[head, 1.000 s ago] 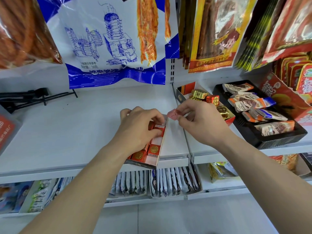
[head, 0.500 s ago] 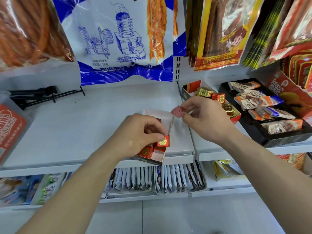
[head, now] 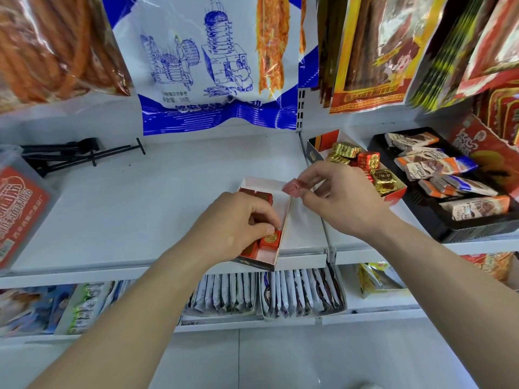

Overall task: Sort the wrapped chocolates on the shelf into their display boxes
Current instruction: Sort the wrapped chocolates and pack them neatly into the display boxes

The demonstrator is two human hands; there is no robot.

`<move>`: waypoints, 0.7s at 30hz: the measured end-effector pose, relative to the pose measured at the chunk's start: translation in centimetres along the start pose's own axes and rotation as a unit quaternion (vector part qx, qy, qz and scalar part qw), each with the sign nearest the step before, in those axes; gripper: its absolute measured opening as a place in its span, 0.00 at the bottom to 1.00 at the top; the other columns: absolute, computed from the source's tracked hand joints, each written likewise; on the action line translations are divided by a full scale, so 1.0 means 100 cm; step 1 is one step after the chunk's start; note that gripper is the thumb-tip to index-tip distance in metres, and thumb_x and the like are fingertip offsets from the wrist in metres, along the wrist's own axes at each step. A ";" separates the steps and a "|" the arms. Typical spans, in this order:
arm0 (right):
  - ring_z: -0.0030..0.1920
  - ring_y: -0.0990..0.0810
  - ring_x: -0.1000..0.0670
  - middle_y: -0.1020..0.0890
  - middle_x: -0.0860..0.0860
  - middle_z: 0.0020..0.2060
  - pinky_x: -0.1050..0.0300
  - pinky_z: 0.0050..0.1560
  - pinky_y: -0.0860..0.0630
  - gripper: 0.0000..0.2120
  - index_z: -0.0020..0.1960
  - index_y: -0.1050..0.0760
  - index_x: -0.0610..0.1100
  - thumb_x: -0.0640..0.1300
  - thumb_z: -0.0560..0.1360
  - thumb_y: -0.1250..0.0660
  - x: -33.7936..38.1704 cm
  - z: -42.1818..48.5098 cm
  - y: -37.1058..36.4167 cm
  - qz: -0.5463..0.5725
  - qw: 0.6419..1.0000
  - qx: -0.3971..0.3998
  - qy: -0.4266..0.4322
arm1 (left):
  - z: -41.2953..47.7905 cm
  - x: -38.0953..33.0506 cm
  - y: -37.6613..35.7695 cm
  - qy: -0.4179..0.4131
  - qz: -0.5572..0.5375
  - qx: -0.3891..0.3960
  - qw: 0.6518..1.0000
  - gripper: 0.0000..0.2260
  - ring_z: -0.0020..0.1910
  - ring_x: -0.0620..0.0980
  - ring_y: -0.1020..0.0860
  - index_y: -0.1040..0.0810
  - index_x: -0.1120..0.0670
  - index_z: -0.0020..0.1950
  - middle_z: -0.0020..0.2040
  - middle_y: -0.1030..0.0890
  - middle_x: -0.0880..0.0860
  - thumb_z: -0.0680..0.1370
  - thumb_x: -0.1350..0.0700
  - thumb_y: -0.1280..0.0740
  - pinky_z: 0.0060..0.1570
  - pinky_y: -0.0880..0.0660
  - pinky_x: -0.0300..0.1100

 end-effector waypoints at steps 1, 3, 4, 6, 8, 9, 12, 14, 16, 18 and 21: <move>0.38 0.20 0.64 0.18 0.61 0.41 0.74 0.34 0.29 0.07 0.48 0.20 0.51 0.53 0.75 0.29 0.001 0.000 -0.001 0.001 1.000 0.004 0.001 | 0.000 0.000 -0.001 -0.006 0.000 0.001 1.000 0.08 0.44 0.34 0.22 0.16 0.40 0.48 0.43 0.18 0.37 0.76 0.54 0.28 0.50 0.23 0.38; 0.36 0.19 0.62 0.19 0.63 0.40 0.73 0.34 0.28 0.04 0.48 0.19 0.50 0.49 0.75 0.28 0.003 -0.001 -0.004 -0.006 1.000 0.016 0.010 | -0.003 0.000 0.000 -0.017 -0.016 0.007 1.000 0.09 0.47 0.35 0.21 0.18 0.40 0.51 0.47 0.17 0.37 0.77 0.55 0.29 0.52 0.23 0.40; 0.36 0.19 0.61 0.19 0.64 0.40 0.72 0.35 0.27 0.03 0.48 0.19 0.51 0.47 0.75 0.28 0.004 -0.002 -0.006 -0.012 1.000 0.023 0.017 | -0.006 0.000 0.003 -0.024 -0.025 0.011 0.999 0.09 0.47 0.35 0.21 0.19 0.40 0.52 0.49 0.17 0.37 0.78 0.55 0.30 0.51 0.24 0.38; 0.36 0.18 0.60 0.19 0.64 0.40 0.69 0.35 0.26 0.03 0.48 0.19 0.52 0.47 0.74 0.28 0.007 -0.004 -0.011 -0.019 0.999 0.040 0.027 | -0.013 -0.002 0.008 -0.033 -0.028 0.026 0.999 0.08 0.46 0.33 0.24 0.22 0.38 0.53 0.51 0.19 0.36 0.78 0.52 0.31 0.48 0.28 0.33; 0.36 0.18 0.58 0.18 0.64 0.40 0.68 0.34 0.27 0.03 0.48 0.20 0.54 0.48 0.74 0.27 0.010 -0.006 -0.014 -0.022 0.998 0.050 0.030 | -0.019 -0.003 0.010 -0.027 0.000 0.057 0.998 0.11 0.49 0.33 0.27 0.26 0.36 0.55 0.53 0.25 0.35 0.75 0.47 0.29 0.48 0.30 0.32; 0.36 0.18 0.58 0.18 0.63 0.39 0.65 0.35 0.26 0.03 0.47 0.20 0.55 0.49 0.74 0.27 0.011 -0.007 -0.016 -0.025 0.998 0.051 0.032 | -0.022 -0.003 0.011 -0.016 0.010 0.078 0.997 0.15 0.50 0.33 0.28 0.27 0.35 0.56 0.54 0.29 0.35 0.73 0.44 0.28 0.47 0.32 0.30; 0.36 0.19 0.58 0.19 0.65 0.39 0.64 0.35 0.27 0.04 0.46 0.21 0.56 0.50 0.74 0.26 0.015 -0.008 -0.017 -0.018 0.998 0.050 0.029 | -0.028 -0.001 0.010 0.000 0.014 0.113 0.993 0.23 0.52 0.33 0.30 0.31 0.34 0.59 0.54 0.34 0.35 0.69 0.43 0.25 0.46 0.34 0.26; 0.35 0.19 0.58 0.20 0.67 0.37 0.67 0.33 0.30 0.04 0.45 0.21 0.57 0.50 0.73 0.26 0.016 -0.008 -0.019 -0.011 0.998 0.054 0.029 | -0.029 0.001 0.009 -0.002 0.013 0.110 0.994 0.24 0.52 0.32 0.30 0.31 0.34 0.58 0.53 0.36 0.34 0.68 0.45 0.23 0.45 0.34 0.24; 0.35 0.20 0.58 0.20 0.66 0.37 0.67 0.33 0.32 0.05 0.45 0.21 0.58 0.50 0.73 0.26 0.015 -0.008 -0.023 -0.021 0.997 0.062 0.030 | -0.029 0.002 0.008 -0.008 0.011 0.101 0.995 0.23 0.51 0.33 0.30 0.30 0.35 0.57 0.53 0.36 0.34 0.69 0.48 0.23 0.45 0.33 0.24; 0.35 0.20 0.58 0.19 0.63 0.41 0.64 0.34 0.32 0.06 0.45 0.20 0.58 0.49 0.71 0.25 0.013 -0.007 -0.026 -0.027 0.997 0.073 0.025 | -0.027 0.004 0.007 -0.010 -0.004 0.096 0.995 0.20 0.52 0.34 0.28 0.29 0.35 0.54 0.54 0.33 0.36 0.70 0.50 0.23 0.48 0.30 0.27; 0.35 0.21 0.61 0.20 0.66 0.37 0.70 0.33 0.34 0.07 0.46 0.20 0.57 0.48 0.71 0.25 0.013 -0.006 -0.027 -0.019 0.997 0.077 0.016 | -0.026 0.006 0.006 -0.013 -0.024 0.095 0.995 0.19 0.52 0.33 0.26 0.27 0.36 0.52 0.55 0.28 0.38 0.70 0.51 0.22 0.50 0.28 0.30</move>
Point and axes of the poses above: each hand's wrist, its own z-axis towards the middle knuckle, its own y-axis out of the back of the hand, x = y × z, the point moved 1 cm from there along z, towards the middle knuckle
